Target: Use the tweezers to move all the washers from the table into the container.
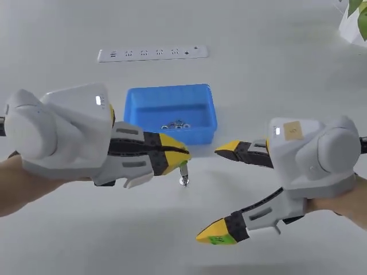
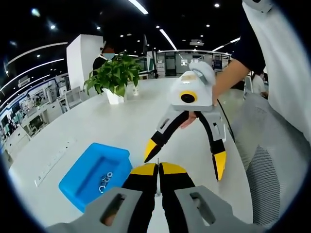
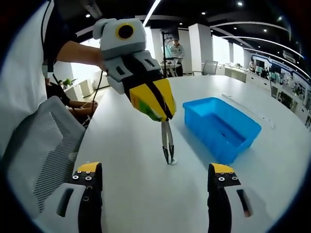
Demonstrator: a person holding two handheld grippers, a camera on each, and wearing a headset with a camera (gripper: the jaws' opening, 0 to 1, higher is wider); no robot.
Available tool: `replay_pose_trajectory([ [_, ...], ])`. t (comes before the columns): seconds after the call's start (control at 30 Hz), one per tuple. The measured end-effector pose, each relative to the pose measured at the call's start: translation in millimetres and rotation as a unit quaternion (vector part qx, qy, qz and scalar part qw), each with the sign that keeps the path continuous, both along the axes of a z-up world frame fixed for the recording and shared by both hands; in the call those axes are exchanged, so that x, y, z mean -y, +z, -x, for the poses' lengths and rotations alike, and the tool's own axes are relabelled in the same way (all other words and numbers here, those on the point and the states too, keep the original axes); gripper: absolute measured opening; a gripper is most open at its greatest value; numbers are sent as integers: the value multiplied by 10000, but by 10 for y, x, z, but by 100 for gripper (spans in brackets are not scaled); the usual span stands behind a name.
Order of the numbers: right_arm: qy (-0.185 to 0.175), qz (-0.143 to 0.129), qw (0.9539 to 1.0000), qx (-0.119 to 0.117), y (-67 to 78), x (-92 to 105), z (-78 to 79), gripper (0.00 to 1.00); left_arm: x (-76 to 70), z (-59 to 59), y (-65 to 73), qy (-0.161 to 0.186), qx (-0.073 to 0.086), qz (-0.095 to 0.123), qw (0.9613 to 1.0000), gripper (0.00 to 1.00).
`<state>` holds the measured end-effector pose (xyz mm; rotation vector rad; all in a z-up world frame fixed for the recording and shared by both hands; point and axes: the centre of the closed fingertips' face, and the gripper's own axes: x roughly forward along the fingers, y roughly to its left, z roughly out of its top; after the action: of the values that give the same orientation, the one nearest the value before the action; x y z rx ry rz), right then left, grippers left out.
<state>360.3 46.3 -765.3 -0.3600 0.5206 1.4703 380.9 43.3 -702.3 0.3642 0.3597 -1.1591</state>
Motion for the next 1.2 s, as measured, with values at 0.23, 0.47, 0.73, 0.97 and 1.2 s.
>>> replay_pose_trajectory([
  [0.23,222,-67,9997,32,3,-207,-122,77,-11,-28,-8,59,-88,11,9999,5],
  [0.47,532,102,9984,141,-106,-339,-175,56,-56,-37,-17,99,-145,-7,9998,5],
  [0.73,804,303,9961,223,-175,-312,-196,33,-63,-28,-25,70,-214,-10,9997,5],
  [0.97,937,237,9948,333,-128,-367,-198,22,-55,-21,-28,49,-210,-9,9998,5],
  [1.2,1077,319,9933,289,-156,-377,-156,14,-47,-2,-31,22,-185,-45,9998,5],
])
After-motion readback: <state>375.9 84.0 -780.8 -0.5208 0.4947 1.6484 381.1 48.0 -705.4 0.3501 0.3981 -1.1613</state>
